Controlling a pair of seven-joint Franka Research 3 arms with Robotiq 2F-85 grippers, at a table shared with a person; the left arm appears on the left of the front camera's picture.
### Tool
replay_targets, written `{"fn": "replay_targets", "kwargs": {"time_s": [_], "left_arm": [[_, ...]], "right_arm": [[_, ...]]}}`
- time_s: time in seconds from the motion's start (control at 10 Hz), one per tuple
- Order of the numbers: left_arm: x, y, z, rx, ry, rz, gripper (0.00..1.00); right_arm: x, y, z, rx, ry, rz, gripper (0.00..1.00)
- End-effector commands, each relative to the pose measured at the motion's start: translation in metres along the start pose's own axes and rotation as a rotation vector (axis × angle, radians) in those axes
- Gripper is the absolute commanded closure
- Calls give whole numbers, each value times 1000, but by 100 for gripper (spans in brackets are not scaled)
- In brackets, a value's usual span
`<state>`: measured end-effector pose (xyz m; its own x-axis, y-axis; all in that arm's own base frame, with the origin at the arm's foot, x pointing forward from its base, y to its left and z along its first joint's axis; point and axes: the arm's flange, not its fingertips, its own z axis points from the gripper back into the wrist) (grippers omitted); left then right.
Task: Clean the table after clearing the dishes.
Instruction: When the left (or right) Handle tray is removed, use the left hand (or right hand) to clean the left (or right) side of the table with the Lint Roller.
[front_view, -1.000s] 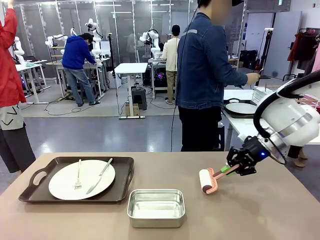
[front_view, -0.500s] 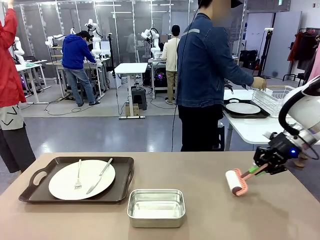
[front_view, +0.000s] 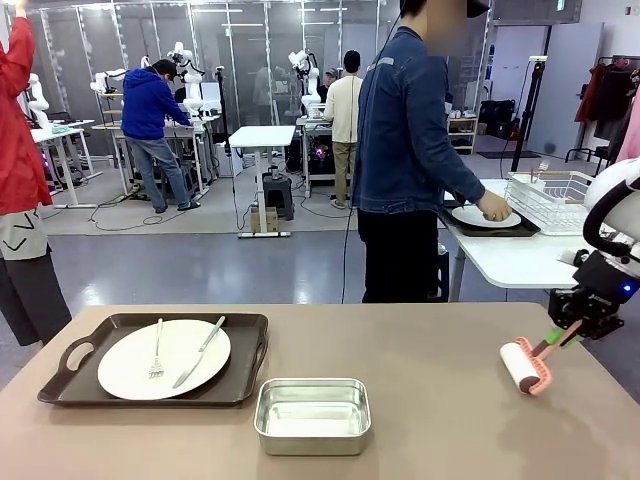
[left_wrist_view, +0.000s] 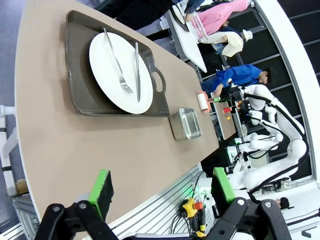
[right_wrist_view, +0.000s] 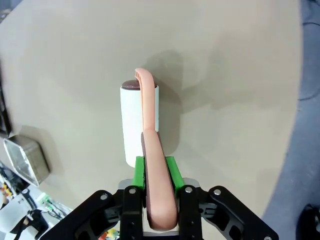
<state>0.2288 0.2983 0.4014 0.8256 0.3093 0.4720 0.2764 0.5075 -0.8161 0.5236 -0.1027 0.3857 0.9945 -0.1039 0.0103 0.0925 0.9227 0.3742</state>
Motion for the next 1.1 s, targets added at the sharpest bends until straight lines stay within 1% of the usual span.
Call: {"fn": "replay_targets", "kwargs": {"time_s": [0.0, 0.3, 0.5, 0.7, 0.8, 0.9, 1.0], "left_arm": [[-2, -1, 2, -17, -13, -16, 0], [-2, -1, 2, -17, -13, -16, 0], [-2, -1, 2, -17, -13, -16, 0], [-2, -1, 2, -17, -13, -16, 0], [-2, -1, 2, -17, -13, -16, 0], [-2, -1, 2, -17, -13, -16, 0], [-2, -1, 2, -17, -13, -16, 0]], "right_arm": [[-6, -33, -26, -270, 17, -40, 79], [-11, -9, 14, -362, -41, -23, 79], [-18, 10, 41, -390, -110, -17, 79], [-28, 29, 64, -410, -159, 15, 79], [-32, 36, 71, -428, -163, 26, 79], [-35, 41, 75, -409, -186, 30, 79], [-19, 23, 73, -391, -136, 47, 79]]}}
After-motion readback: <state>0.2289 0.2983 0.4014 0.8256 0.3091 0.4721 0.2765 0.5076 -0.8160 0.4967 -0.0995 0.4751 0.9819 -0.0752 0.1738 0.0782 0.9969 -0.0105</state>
